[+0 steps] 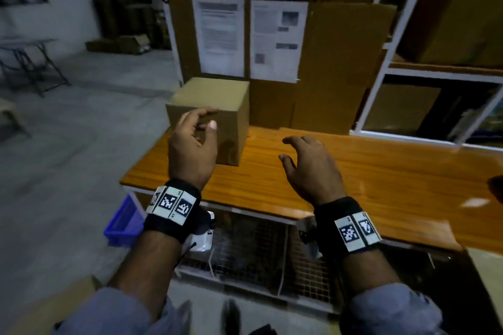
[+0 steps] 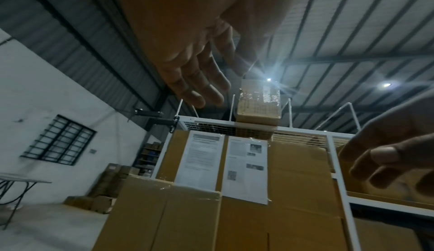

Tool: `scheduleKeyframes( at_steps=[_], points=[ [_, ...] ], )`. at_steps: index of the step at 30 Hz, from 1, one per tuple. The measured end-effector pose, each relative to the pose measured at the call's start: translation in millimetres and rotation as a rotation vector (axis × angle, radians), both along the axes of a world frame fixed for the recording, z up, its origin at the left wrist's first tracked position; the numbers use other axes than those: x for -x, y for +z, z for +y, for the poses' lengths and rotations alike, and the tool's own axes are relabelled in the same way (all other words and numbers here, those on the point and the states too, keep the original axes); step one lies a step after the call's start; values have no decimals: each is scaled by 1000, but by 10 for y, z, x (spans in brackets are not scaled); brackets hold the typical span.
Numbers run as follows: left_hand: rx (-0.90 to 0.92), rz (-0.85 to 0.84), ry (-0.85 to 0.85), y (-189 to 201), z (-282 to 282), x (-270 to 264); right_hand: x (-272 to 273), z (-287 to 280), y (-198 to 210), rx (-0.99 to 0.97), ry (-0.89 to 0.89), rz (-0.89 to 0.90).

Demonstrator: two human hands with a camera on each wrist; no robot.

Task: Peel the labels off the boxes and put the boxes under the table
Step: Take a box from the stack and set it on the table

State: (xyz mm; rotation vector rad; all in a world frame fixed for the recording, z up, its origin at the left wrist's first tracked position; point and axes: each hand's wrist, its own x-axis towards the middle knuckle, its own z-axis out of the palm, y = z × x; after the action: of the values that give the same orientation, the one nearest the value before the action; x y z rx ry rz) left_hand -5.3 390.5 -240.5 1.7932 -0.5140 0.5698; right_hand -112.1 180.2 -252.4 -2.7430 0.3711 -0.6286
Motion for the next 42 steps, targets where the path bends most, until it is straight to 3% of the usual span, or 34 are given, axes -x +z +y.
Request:
scheduleKeyframes(
  at_steps=[13,23,27,30,42],
  points=[
    [-19,127,109,-321,-29,-1727,-2048,-198,-209,-94,124,22],
    [-174,276,224,-526,-28,-2807,-3116,-127,-320,-169,113,192],
    [-487,355,261,-635,40,-3221,-3351,4,-512,-184,36,204],
    [-626,395,186,-753,157,-3461,-3443,150,-618,-174,-57,125],
    [-309,301,55,-911,365,-3783,-3469,471,-712,-530,-234,-126]
  ],
)
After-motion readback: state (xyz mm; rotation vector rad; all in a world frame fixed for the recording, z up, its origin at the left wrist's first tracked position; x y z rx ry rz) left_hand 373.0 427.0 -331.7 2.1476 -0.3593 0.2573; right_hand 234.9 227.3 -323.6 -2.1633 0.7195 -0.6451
